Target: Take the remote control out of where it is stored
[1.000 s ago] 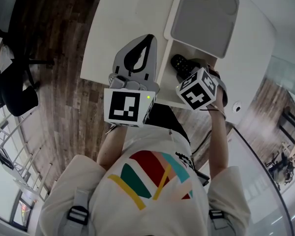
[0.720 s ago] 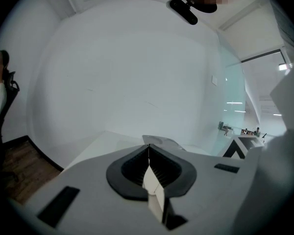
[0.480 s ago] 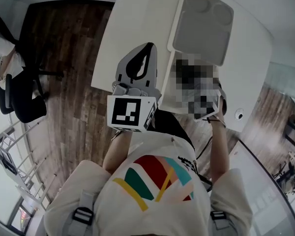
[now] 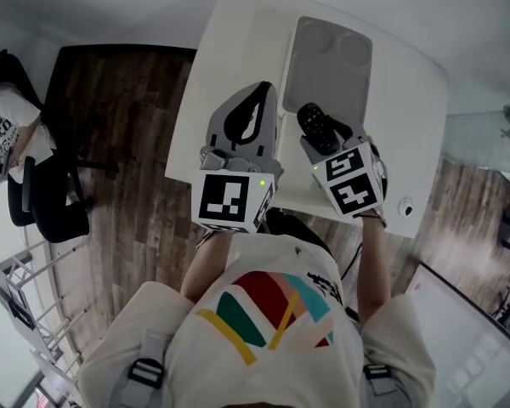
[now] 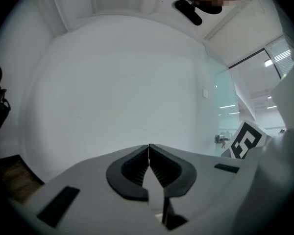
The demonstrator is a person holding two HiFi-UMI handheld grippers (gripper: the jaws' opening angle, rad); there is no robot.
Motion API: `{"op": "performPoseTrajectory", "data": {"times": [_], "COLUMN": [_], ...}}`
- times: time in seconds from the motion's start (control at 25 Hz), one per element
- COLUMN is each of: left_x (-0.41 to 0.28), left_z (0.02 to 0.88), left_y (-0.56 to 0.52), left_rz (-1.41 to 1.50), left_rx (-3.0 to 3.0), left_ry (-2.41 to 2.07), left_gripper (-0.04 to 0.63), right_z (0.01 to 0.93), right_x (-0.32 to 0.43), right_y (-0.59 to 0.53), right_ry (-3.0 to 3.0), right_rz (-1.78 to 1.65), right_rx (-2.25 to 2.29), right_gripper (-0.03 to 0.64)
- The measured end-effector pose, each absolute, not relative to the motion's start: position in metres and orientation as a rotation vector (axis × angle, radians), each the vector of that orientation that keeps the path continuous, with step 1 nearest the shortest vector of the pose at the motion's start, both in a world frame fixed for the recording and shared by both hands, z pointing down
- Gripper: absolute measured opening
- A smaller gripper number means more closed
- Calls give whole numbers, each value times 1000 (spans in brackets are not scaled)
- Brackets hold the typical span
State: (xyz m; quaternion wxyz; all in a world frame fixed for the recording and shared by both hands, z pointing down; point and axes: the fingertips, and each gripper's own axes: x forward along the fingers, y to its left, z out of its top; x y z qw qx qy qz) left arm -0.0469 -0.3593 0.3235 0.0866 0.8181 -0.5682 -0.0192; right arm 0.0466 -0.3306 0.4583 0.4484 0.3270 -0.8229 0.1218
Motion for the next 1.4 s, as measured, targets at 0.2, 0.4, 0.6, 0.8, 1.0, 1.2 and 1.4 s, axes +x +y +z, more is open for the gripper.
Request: {"op": "performPoseTrajectory", "data": {"times": [0.2,0.4,0.6,0.8,1.0,1.2,1.4], "left_x": [-40,-31,-21,-12,-2,1,1], "left_z": [289,262,229,206,193,185,182], "left_y": [-376,-368,-369,-363,-357,-356,-355], "left_rz": [-117,-143,-208,-256,-271,-277,-274], "left_rx": [2541,2609,2693,2745,2792,2815,2830], "left_ry": [-1695,-1699,-1669,-1642,-1613,-1594,-1587], "left_gripper": [8,8,8,8,8,8,8], "right_z": [409,353,292,244,218,204,197], "right_x": [49,60,81,102,117,116,117], "right_y": [-361,-365,-367,-350,-333,-321,-315], "right_ry": [-2143,-2254,-2336,-2407,-2469,-2501,-2514], "right_rz": [243,166,43,-60,-70,-141,-150], "right_rx": [1038,1293,1550,1751,1858,1888,1952], "right_gripper": [245,247,246,247,247,247,247]}}
